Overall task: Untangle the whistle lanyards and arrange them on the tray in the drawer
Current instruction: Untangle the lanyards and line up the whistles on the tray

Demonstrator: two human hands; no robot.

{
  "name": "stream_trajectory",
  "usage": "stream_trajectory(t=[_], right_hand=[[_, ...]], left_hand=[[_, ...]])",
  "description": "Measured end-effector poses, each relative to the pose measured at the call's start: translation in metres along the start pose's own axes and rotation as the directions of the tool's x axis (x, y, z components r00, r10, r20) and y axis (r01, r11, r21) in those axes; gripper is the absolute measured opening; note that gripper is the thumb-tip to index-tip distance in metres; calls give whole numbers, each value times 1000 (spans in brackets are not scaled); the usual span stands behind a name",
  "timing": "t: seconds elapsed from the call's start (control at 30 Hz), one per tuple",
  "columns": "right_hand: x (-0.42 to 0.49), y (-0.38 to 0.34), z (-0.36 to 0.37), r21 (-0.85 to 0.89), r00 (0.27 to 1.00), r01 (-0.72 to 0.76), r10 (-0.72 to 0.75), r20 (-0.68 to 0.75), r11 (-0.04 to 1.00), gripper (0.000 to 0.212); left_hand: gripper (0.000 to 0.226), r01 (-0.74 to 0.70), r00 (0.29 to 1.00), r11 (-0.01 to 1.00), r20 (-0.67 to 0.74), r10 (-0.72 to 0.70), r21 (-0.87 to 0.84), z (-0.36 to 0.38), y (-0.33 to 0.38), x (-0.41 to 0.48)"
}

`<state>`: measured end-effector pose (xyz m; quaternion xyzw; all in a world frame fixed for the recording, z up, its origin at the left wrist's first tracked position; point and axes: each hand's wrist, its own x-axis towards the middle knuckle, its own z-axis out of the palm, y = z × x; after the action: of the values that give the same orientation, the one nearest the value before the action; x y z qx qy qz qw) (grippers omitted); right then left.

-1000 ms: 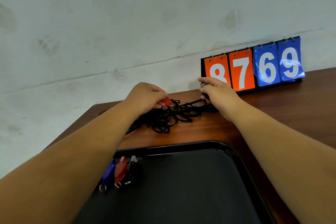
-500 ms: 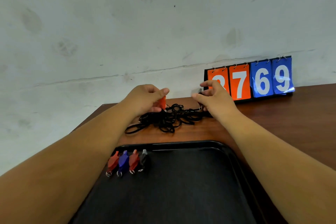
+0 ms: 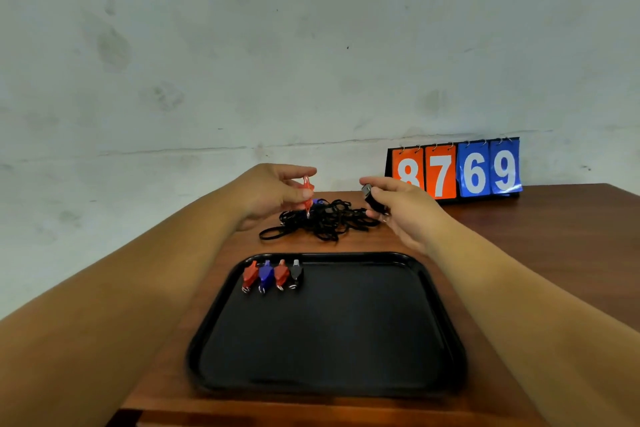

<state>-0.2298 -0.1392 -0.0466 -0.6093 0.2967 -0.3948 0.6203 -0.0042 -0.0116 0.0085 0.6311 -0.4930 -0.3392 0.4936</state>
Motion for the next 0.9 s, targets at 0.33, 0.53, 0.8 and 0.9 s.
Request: stream_trajectory(t=[0.33, 0.53, 0.8, 0.9], right_hand=[[-55, -16, 17, -214, 996, 3, 17, 89, 977, 25], [-64, 0, 30, -495, 992, 91, -35, 121, 864, 24], [-48, 28, 48, -655, 988, 97, 6, 153, 749, 23], [-39, 42, 53, -676, 990, 85, 13, 138, 732, 21]], left_hand=[[35, -78, 997, 988, 16, 76, 133, -3, 4, -57], [25, -92, 993, 922, -37, 114, 376, -1, -15, -68], [24, -109, 994, 858, 30, 108, 502, 10, -52, -50], [24, -122, 993, 822, 63, 104, 556, 13, -69, -38]])
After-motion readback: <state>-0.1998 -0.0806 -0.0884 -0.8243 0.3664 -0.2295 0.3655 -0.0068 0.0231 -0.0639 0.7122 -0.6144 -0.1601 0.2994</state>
